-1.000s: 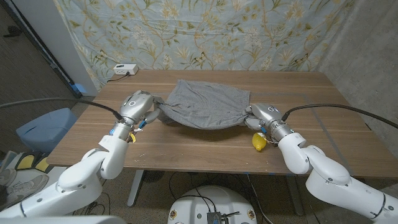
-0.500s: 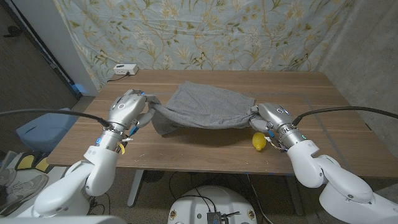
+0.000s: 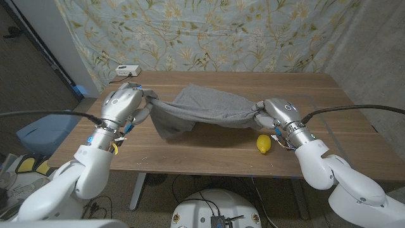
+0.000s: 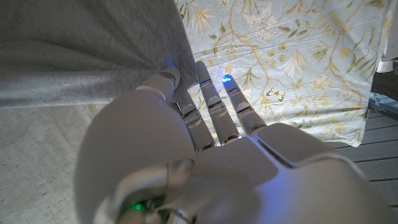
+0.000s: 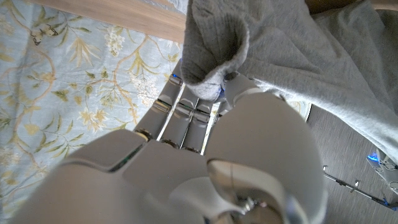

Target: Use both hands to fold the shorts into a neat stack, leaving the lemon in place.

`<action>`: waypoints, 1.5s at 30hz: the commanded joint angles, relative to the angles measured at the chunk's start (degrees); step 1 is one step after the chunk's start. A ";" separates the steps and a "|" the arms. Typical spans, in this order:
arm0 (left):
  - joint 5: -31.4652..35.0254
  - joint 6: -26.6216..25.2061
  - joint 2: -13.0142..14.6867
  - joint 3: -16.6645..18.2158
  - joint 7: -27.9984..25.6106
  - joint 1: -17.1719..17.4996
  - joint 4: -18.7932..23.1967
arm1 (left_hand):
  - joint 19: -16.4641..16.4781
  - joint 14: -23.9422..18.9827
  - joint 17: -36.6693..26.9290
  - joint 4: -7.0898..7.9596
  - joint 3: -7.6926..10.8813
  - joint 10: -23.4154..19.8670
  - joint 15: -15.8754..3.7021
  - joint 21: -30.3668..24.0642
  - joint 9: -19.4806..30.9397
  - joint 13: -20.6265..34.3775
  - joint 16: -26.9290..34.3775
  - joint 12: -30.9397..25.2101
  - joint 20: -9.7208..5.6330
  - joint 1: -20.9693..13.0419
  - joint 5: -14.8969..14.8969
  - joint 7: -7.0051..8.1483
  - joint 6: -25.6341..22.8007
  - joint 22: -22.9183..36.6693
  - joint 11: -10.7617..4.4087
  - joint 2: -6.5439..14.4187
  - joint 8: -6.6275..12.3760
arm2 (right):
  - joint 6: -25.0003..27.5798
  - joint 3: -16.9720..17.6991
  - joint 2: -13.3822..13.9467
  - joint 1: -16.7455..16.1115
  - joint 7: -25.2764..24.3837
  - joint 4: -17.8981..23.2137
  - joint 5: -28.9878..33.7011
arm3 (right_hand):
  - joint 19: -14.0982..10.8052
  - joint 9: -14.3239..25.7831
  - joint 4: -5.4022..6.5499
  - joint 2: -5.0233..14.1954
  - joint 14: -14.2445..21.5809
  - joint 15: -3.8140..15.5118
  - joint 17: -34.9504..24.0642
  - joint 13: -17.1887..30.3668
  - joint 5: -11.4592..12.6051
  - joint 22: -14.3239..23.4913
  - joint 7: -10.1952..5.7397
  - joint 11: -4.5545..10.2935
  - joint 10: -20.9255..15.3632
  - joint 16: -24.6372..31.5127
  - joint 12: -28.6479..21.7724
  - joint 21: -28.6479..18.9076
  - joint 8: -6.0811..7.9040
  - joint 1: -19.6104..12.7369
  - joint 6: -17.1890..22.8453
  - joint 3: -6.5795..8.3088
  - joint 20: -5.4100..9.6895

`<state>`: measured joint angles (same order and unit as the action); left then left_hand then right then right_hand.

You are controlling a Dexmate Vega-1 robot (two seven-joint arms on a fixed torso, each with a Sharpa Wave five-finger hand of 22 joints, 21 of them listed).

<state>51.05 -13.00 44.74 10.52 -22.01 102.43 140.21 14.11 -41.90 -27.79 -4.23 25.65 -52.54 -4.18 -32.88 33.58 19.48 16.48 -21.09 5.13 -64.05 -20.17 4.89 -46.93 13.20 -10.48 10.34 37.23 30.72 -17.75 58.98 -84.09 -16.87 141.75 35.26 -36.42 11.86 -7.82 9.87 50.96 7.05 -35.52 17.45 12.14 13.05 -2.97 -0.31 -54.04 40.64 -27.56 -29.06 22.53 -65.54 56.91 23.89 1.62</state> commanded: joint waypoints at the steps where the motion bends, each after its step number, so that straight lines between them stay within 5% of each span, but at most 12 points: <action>1: 1.98 0.80 0.55 -2.22 11.12 -12.37 -4.29 | -0.38 0.31 -0.47 4.62 4.11 -0.40 -8.88 -0.71 0.30 24.16 -0.29 -17.55 0.00 -0.34 -0.29 0.07 0.03 0.19 -0.30 0.53 0.37 | -5.47 -3.13 -2.72 10.23 3.61 -7.04 -0.51 | 0.22 0.16 0.00 -0.56 0.39 5.22 -0.30 0.24 0.41 -0.03 -0.22 0.09 -0.39 -0.29 -0.29 -0.51 0.10 -0.04 0.29 0.39 -0.32; 15: 8.36 -5.23 6.82 -17.32 18.81 -33.16 -13.48 | -0.60 0.36 -1.22 4.69 4.34 -0.41 -9.08 -1.17 -0.52 23.70 -0.69 -17.32 0.02 -0.69 -0.21 0.14 -0.17 0.06 -0.39 0.44 0.53 | -9.83 -7.99 -7.82 21.32 3.08 -18.44 -0.18 | 0.61 0.19 0.18 -0.35 0.40 5.23 -0.83 0.65 0.48 -0.10 -0.39 0.27 -0.11 -0.45 -0.20 -0.88 -0.11 0.11 -0.14 0.34 -0.13; 24: 13.32 -6.84 7.53 -27.78 20.28 -46.11 -19.79 | -0.52 0.30 -1.57 4.70 4.42 -0.29 -9.11 -1.51 -1.00 23.63 -0.94 -17.24 -0.06 -0.86 -0.14 0.46 0.02 -0.04 -0.61 0.32 0.50 | -11.94 -10.47 -10.55 27.17 1.65 -25.16 -0.13 | 0.80 0.25 0.32 -0.08 0.19 5.23 -1.40 0.99 0.40 -0.13 -0.42 0.73 0.30 -0.48 -0.05 -1.24 -0.37 0.12 -0.76 0.28 -0.03; 45: 20.58 -6.47 5.05 -42.06 22.69 -62.47 -30.61 | -0.51 0.61 -2.27 4.63 4.45 0.15 -9.15 -2.45 -2.60 21.36 -1.96 -15.60 -0.31 -1.20 0.56 0.83 0.48 -0.31 -0.96 0.10 0.18 | -12.51 -16.80 -13.76 37.13 2.69 -34.87 3.14 | 1.02 0.36 0.74 0.22 -0.29 5.21 -2.35 1.64 0.02 -0.20 -0.51 1.10 0.75 -0.79 0.09 -2.07 -0.68 0.40 -1.35 0.14 0.08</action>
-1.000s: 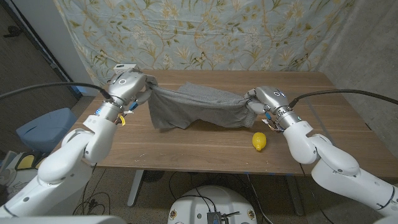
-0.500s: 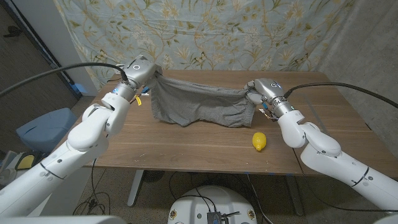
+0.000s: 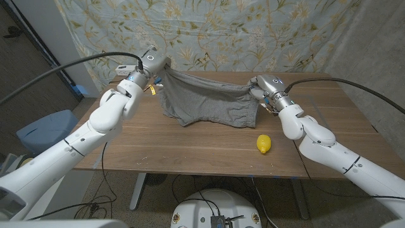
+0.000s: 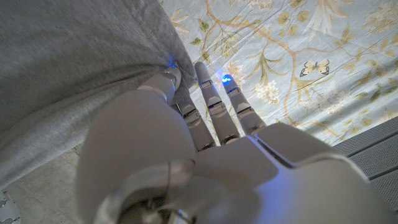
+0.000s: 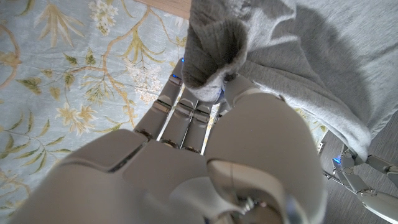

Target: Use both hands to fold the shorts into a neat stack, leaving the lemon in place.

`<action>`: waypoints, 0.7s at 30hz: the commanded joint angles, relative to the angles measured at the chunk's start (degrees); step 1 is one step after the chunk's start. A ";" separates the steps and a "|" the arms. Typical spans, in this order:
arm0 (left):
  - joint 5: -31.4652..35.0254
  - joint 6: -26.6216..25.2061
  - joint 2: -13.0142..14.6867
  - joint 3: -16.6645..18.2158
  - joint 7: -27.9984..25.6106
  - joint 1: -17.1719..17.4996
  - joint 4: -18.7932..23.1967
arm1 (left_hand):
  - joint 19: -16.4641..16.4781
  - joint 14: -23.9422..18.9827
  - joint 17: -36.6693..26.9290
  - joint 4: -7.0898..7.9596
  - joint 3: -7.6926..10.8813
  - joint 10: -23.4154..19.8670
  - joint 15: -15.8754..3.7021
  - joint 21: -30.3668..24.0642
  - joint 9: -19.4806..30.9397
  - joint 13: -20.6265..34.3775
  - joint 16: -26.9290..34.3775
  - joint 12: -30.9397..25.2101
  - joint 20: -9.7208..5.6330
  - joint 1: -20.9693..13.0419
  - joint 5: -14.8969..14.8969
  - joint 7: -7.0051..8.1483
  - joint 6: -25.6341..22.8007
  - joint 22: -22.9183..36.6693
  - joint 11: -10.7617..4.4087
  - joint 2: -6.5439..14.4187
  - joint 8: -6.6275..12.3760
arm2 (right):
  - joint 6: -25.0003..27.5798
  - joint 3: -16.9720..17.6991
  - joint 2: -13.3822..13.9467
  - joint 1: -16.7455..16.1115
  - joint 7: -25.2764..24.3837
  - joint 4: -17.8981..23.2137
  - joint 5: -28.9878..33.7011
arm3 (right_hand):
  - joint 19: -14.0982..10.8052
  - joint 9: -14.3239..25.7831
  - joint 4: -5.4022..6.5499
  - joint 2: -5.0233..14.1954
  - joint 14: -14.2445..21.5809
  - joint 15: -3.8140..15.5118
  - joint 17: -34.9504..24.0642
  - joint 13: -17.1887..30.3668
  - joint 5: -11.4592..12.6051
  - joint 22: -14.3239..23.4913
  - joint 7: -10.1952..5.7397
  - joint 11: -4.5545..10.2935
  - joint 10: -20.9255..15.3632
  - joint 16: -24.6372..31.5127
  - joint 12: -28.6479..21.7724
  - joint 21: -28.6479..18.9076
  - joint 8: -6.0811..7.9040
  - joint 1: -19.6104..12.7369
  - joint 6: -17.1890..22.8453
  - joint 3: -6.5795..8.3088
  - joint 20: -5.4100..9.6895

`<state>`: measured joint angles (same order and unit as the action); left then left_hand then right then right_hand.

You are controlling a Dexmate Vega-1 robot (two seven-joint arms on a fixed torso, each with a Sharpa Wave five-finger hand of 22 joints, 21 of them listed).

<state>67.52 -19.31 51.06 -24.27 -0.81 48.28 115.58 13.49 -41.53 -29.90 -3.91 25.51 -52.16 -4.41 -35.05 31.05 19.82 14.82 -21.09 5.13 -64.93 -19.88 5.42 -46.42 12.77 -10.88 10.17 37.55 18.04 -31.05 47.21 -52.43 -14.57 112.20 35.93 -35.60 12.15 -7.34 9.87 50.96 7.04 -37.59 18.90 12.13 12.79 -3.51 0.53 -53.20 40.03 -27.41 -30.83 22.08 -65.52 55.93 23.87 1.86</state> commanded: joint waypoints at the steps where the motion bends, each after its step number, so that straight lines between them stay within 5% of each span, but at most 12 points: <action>1: 4.09 -0.10 -1.46 -7.64 1.65 -8.87 -6.60 | 0.09 0.27 -0.15 4.35 4.61 -0.23 -8.91 -0.31 -0.13 20.87 -0.37 -15.51 -0.26 -0.30 0.29 0.28 -0.09 0.11 -0.57 0.27 -0.12 | 0.17 -3.83 -2.13 5.98 0.59 -5.78 2.69 | 0.24 0.08 0.30 0.22 -0.32 5.19 -0.31 0.22 0.01 0.06 -0.06 0.27 -0.09 -0.20 -0.06 -0.33 -0.25 0.42 -0.42 0.15 -0.14; 8: 3.72 0.24 -2.84 -10.13 0.97 -12.38 -11.48 | 0.03 0.38 -0.06 4.38 4.73 -0.38 -9.08 -0.59 -0.71 19.92 -0.87 -14.93 -0.39 -0.31 0.55 0.40 -0.32 0.01 -0.57 0.20 -0.12 | 0.20 -5.83 -3.64 9.19 0.80 -9.20 3.86 | 0.36 0.11 0.45 0.29 -0.39 5.21 -0.53 0.40 -0.13 0.03 -0.14 0.44 0.10 -0.33 0.02 -0.55 -0.32 0.54 -0.56 0.14 -0.05; 14: 2.86 0.46 -3.84 -12.03 -1.16 -14.65 -14.96 | 0.74 -1.33 -2.08 1.18 3.16 -1.97 -9.39 -1.89 -3.70 16.40 0.54 -13.23 -1.94 -2.06 3.96 0.08 -2.39 -0.20 -0.58 -0.56 -1.20 | 0.12 -7.63 -5.20 11.98 0.86 -12.43 4.61 | 0.35 0.13 0.58 0.38 -0.29 5.28 -0.72 0.59 -0.26 -0.01 -0.24 0.49 0.08 -0.43 0.01 -0.84 -0.39 0.62 -0.69 0.19 -0.04; 21: 4.86 -0.68 -5.44 -15.25 -3.63 -17.60 -19.47 | 0.62 -1.01 -2.23 0.57 2.72 -2.16 -9.16 -2.49 -5.97 14.28 0.11 -11.94 -2.15 -1.77 6.44 -0.15 -2.49 -0.36 -0.68 -0.32 -2.97 | 0.74 -9.82 -6.95 15.01 1.58 -16.10 5.34 | 0.34 0.14 0.65 0.37 -0.22 5.31 -0.90 0.78 -0.40 -0.05 -0.35 0.54 0.07 -0.60 0.02 -1.17 -0.53 0.67 -0.94 0.25 -0.03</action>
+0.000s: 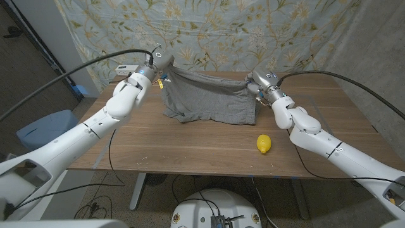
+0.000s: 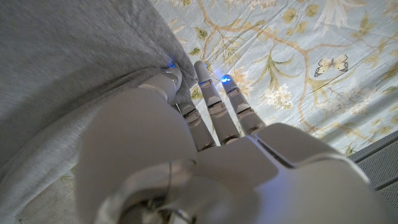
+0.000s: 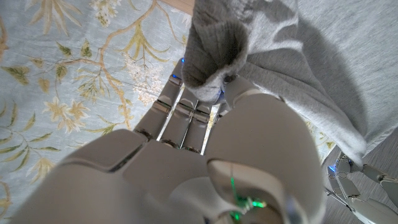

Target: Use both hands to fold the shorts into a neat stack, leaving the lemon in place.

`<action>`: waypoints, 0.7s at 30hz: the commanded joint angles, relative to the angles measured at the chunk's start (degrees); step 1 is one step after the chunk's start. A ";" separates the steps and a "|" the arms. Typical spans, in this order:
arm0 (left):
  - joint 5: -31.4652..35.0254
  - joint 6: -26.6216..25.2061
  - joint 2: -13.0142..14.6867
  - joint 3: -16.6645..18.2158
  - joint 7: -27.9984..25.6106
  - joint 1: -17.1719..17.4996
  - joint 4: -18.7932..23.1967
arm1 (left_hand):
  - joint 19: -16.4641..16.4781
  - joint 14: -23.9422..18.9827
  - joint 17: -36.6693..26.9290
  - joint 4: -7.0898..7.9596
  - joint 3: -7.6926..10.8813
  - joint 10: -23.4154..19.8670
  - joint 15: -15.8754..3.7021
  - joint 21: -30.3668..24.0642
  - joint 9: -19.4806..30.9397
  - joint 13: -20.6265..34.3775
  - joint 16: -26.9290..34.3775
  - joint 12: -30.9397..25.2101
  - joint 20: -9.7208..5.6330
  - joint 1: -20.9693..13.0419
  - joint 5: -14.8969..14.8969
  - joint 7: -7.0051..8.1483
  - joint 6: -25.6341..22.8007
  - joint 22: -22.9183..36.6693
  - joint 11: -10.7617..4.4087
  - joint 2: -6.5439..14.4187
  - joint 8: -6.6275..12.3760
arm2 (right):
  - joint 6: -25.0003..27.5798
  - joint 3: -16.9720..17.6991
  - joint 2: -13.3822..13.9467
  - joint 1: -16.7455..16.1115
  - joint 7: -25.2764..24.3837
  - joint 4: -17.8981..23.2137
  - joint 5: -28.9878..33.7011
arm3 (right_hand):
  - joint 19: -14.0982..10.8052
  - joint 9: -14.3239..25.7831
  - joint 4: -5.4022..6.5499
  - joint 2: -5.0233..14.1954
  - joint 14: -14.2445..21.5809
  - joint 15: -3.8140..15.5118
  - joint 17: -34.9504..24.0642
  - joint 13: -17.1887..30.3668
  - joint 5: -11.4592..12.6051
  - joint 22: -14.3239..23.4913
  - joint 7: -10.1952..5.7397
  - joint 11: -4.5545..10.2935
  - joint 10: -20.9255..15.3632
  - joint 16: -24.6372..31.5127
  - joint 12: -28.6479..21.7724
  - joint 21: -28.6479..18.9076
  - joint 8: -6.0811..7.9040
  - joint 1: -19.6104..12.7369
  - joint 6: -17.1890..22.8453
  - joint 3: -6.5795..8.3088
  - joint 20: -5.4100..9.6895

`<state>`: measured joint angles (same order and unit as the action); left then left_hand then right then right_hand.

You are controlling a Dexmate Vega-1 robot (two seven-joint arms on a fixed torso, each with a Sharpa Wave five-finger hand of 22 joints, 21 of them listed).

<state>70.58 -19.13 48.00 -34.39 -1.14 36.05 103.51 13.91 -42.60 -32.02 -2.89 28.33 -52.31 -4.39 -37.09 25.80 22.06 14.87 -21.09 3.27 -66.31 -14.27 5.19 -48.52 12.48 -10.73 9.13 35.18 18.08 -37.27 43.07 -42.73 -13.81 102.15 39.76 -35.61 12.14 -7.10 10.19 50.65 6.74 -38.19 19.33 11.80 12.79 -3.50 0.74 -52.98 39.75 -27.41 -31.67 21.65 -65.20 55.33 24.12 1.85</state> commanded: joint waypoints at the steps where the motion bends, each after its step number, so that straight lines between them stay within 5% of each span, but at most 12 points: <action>1: 2.16 -1.10 -2.63 -5.62 -3.32 -5.85 -8.08 | 0.26 0.00 -0.07 -0.55 -0.16 -2.14 -9.29 -0.53 -0.98 11.83 0.04 -11.86 -0.42 -0.38 1.12 0.07 -0.47 -0.10 -0.80 0.70 -0.80 | 0.83 -3.93 -2.99 5.71 0.95 -6.49 1.68 | 0.37 0.14 0.41 0.03 0.10 5.62 -0.33 0.37 -0.09 -0.06 -0.39 0.31 -0.10 -0.33 0.04 -0.36 -0.11 0.36 -0.35 0.00 -0.04; 7: 2.35 -2.39 -4.55 -8.01 -5.25 -8.22 -12.79 | 0.13 -0.27 0.23 -2.33 -0.66 -1.80 -9.40 -1.22 -4.00 9.42 -0.14 -10.13 -0.70 -0.76 3.64 0.33 0.42 -0.31 -0.88 0.70 -3.89 | 1.30 -5.55 -4.02 7.92 2.14 -8.92 1.83 | 0.41 0.06 0.47 0.02 -0.16 5.65 -0.37 0.16 -0.24 -0.12 -0.65 0.60 0.48 -0.83 0.55 -0.74 -0.70 0.41 -1.47 0.18 -0.08; 13: 3.60 -4.23 -5.60 -10.66 -5.08 -10.28 -15.97 | -0.38 0.92 0.86 -3.93 -0.81 1.22 -9.17 -1.90 -7.25 6.82 -0.70 -6.69 -0.32 -0.99 3.98 0.98 3.07 -0.46 -1.00 1.08 -8.03 | 2.74 -6.94 -4.57 9.62 4.53 -9.77 1.98 | 1.04 -0.52 0.83 0.19 -1.87 5.59 0.45 -0.71 -0.65 -0.30 -0.97 0.80 3.44 -3.47 2.52 -1.61 -3.36 0.70 -5.37 1.24 0.08; 15: 4.46 -4.86 -5.75 -11.67 -4.43 -10.94 -16.70 | -0.70 2.62 2.28 -3.63 -0.27 3.36 -8.73 -2.31 -9.15 5.19 -2.00 -4.30 -0.27 0.02 3.84 1.26 5.85 -0.53 -1.00 1.12 -11.00 | 3.39 -7.39 -4.68 10.22 5.90 -9.86 1.92 | 1.59 -0.73 0.95 -0.01 -3.16 5.51 1.14 -1.05 -0.78 -0.40 -1.25 0.95 4.47 -5.03 3.24 -1.88 -4.49 0.97 -6.77 1.63 0.13; 18: 5.27 -5.67 -5.97 -12.94 -0.89 -11.94 -16.96 | -2.38 7.96 5.82 -1.77 -1.34 9.82 -7.76 -2.69 -12.82 1.64 -4.29 1.35 -0.21 5.51 3.86 0.95 12.50 -0.72 -0.42 -0.50 -17.36 | 4.61 -8.04 -4.72 11.22 9.08 -9.64 1.56 | 3.66 -1.03 1.79 -1.19 -7.51 4.89 4.33 -2.15 -1.04 -0.87 -1.86 1.23 10.22 -10.43 6.71 -2.52 -8.84 3.48 -13.85 1.60 -0.29; 21: 7.07 -7.05 -6.37 -14.32 1.53 -12.74 -17.59 | -4.09 11.71 8.68 -1.25 -2.05 14.04 -7.16 -2.61 -14.40 -0.74 -4.60 4.97 0.53 8.78 3.99 0.56 16.99 -0.85 0.05 -1.53 -21.29 | 6.78 -8.95 -4.93 12.33 12.73 -9.45 1.68 | 5.09 -0.97 1.82 -2.10 -12.03 4.48 7.05 -2.89 -0.87 -1.29 -2.05 1.55 15.30 -14.96 9.60 -2.81 -10.57 5.10 -17.69 1.41 -0.44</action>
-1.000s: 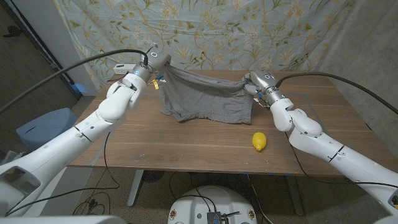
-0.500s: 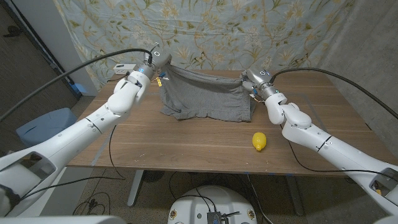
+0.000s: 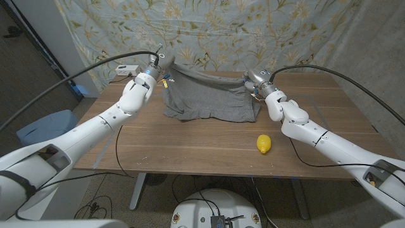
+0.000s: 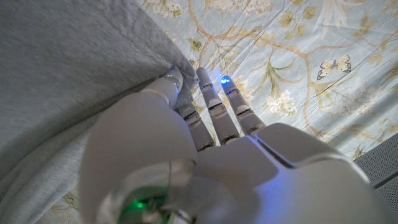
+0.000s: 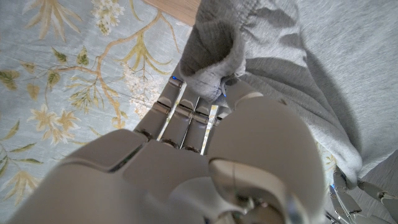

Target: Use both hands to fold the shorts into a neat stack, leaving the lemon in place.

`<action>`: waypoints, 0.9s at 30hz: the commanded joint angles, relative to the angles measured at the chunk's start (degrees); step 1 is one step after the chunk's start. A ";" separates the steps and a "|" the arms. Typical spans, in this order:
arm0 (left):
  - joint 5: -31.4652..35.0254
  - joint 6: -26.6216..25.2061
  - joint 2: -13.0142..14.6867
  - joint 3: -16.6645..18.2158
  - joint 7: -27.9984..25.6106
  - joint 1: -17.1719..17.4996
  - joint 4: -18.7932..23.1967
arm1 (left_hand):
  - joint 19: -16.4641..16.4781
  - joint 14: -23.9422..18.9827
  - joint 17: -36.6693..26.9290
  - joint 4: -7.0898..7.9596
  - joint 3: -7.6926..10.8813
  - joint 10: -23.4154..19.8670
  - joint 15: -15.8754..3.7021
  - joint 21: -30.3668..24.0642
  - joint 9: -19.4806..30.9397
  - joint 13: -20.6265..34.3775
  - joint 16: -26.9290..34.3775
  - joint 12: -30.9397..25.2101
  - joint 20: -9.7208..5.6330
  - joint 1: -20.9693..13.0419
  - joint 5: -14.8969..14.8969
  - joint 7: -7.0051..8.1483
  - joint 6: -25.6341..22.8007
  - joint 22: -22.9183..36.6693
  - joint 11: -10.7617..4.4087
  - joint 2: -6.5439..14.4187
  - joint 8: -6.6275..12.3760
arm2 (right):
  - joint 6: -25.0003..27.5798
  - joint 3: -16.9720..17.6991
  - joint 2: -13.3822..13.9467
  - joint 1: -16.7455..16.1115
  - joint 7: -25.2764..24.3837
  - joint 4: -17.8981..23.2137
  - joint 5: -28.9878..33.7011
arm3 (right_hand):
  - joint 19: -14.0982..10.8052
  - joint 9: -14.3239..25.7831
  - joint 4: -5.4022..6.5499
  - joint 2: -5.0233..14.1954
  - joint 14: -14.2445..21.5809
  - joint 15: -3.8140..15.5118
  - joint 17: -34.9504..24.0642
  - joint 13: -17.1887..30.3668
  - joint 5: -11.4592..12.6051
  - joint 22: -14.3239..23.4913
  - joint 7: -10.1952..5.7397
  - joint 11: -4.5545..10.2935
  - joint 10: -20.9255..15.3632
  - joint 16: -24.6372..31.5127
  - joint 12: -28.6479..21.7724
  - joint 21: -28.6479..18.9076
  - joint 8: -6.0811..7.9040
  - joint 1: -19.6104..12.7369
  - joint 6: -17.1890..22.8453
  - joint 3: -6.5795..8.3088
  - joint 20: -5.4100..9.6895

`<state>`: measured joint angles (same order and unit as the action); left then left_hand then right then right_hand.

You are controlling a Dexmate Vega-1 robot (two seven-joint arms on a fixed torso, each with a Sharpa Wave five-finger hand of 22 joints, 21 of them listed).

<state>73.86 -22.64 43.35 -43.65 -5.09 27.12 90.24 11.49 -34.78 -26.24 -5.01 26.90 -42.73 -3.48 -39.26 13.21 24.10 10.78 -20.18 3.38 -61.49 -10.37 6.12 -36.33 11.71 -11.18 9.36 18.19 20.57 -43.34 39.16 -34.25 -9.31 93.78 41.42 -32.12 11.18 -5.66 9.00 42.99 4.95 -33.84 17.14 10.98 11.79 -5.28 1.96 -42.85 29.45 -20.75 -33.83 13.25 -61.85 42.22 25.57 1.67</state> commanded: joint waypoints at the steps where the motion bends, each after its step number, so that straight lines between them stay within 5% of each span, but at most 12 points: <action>1: 4.44 -3.85 -1.80 -5.55 6.68 -4.14 -4.44 | -2.40 5.23 4.21 0.84 -0.81 6.80 -7.88 -0.37 -2.18 -3.80 -0.49 5.74 0.89 5.08 0.17 -0.25 7.43 -0.13 0.69 -2.12 -6.06 | 4.72 -3.12 -1.05 4.22 9.45 -1.10 -0.20 | 2.49 0.01 0.36 -1.27 -6.14 5.84 3.76 -0.98 0.05 -0.47 -0.59 0.44 7.58 -6.42 4.27 -0.64 -3.10 2.48 -8.04 -0.22 -0.43; 4: 7.57 -5.63 -2.26 -7.16 10.56 -5.00 -4.98 | -3.92 9.64 6.71 0.17 -1.71 14.43 -6.84 -0.10 -2.54 -6.00 -0.65 9.45 1.52 6.98 0.41 -0.86 15.29 -0.30 2.27 -3.38 -8.58 | 5.75 -3.78 -1.08 4.93 11.57 -1.17 -0.46 | 5.14 0.03 -0.17 -1.68 -11.84 4.77 5.98 -1.73 0.47 -0.90 0.02 0.91 16.24 -11.21 8.28 -0.40 -3.46 3.78 -17.61 -0.56 -0.95; 6: 9.98 -6.69 -2.56 -8.26 11.89 -5.44 -5.74 | -4.76 13.45 8.35 -0.36 -2.49 20.74 -5.06 0.15 -2.60 -7.42 -0.85 10.52 2.08 8.08 0.30 -1.16 20.24 -0.42 2.89 -4.18 -8.63 | 6.67 -4.25 -0.99 5.24 12.71 -0.88 -0.27 | 5.49 0.00 -0.43 -1.87 -13.57 4.39 6.41 -1.97 0.55 -1.03 0.00 1.09 19.25 -12.48 9.35 -0.44 -3.69 4.15 -21.36 -0.81 -1.29; 8: 10.71 -7.39 -2.70 -8.56 12.52 -5.34 -5.87 | -5.32 14.45 8.79 -0.42 -2.72 22.03 -4.89 0.36 -2.61 -7.81 -0.82 10.43 2.25 8.47 0.21 -1.32 21.95 -0.45 2.96 -4.37 -8.79 | 7.03 -4.32 -0.75 5.26 13.47 -0.42 -0.66 | 6.20 0.00 -0.46 -1.98 -14.46 4.23 6.49 -2.06 0.53 -1.07 -0.09 0.96 20.44 -12.96 9.68 -0.22 -3.53 4.43 -22.33 -1.05 -1.50; 11: 9.59 -7.44 -2.23 -8.09 11.91 -4.46 -4.93 | -5.54 15.16 8.98 0.11 -2.35 23.04 -4.52 0.43 -2.62 -8.26 -0.45 10.17 2.49 8.90 0.02 -1.38 22.52 -0.47 3.56 -2.79 -8.41 | 7.22 -3.96 0.02 4.53 13.54 0.93 -1.43 | 6.56 -0.01 0.03 -1.68 -14.99 4.05 6.28 -2.16 0.44 -1.11 0.05 0.83 20.59 -13.06 9.57 -0.14 -3.08 5.22 -22.35 -1.53 -1.76; 14: 6.04 -6.31 -1.15 -6.65 11.26 -2.95 -2.57 | -5.16 15.04 9.30 2.33 -2.78 22.47 -4.43 0.21 -2.61 -8.99 0.36 9.22 2.05 11.79 0.31 -0.30 21.48 -0.45 3.39 -0.79 -7.58 | 7.22 -3.07 1.23 3.38 14.17 3.14 -2.94 | 6.36 -0.01 1.19 -1.01 -13.57 3.58 6.64 -2.42 0.30 -1.16 0.62 0.08 18.15 -12.97 8.42 -0.34 -1.20 7.23 -17.94 -2.07 -2.09; 19: -2.68 -3.70 0.59 -3.09 11.06 0.20 1.93 | -5.41 14.72 10.19 5.23 -5.22 21.93 -2.93 0.32 -2.61 -9.91 0.80 8.64 2.45 17.33 0.68 0.68 20.18 -0.50 4.13 -1.63 -7.21 | 8.54 -1.96 3.41 1.38 16.09 7.27 -4.44 | 5.98 -0.04 2.69 -1.52 -12.87 2.69 6.99 -2.66 0.02 -1.21 1.04 -0.80 17.06 -13.15 8.03 -0.55 -1.14 10.28 -17.05 -3.40 -2.74; 27: -14.19 -0.05 2.52 1.23 9.55 4.19 5.63 | -7.07 15.62 11.22 7.87 -7.14 21.83 -1.01 1.09 -2.62 -10.65 0.64 8.39 3.58 22.40 0.63 0.47 20.05 -0.52 6.38 -1.70 -7.33 | 11.42 -0.46 5.92 -1.69 18.48 12.84 -6.36 | 7.14 -0.05 4.75 -1.86 -13.54 1.54 7.30 -2.94 -0.15 -1.25 1.43 -1.46 17.27 -13.86 8.18 -0.09 -1.49 14.38 -17.01 -5.12 -3.57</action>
<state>73.22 -26.72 43.42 -47.43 5.34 26.56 90.70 5.28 -19.82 -15.27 1.85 20.09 -20.86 -2.37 -38.53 10.55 13.59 11.29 -11.30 6.38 -40.68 -9.69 6.74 -15.85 11.18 -5.71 7.62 10.60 29.06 -45.49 42.04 -32.73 5.81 100.23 37.68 -25.15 11.19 -1.81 7.23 29.49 2.77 -26.55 14.11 11.01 10.37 -3.79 0.91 -25.60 16.07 -12.58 -34.16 11.89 -48.81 24.99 20.81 -1.48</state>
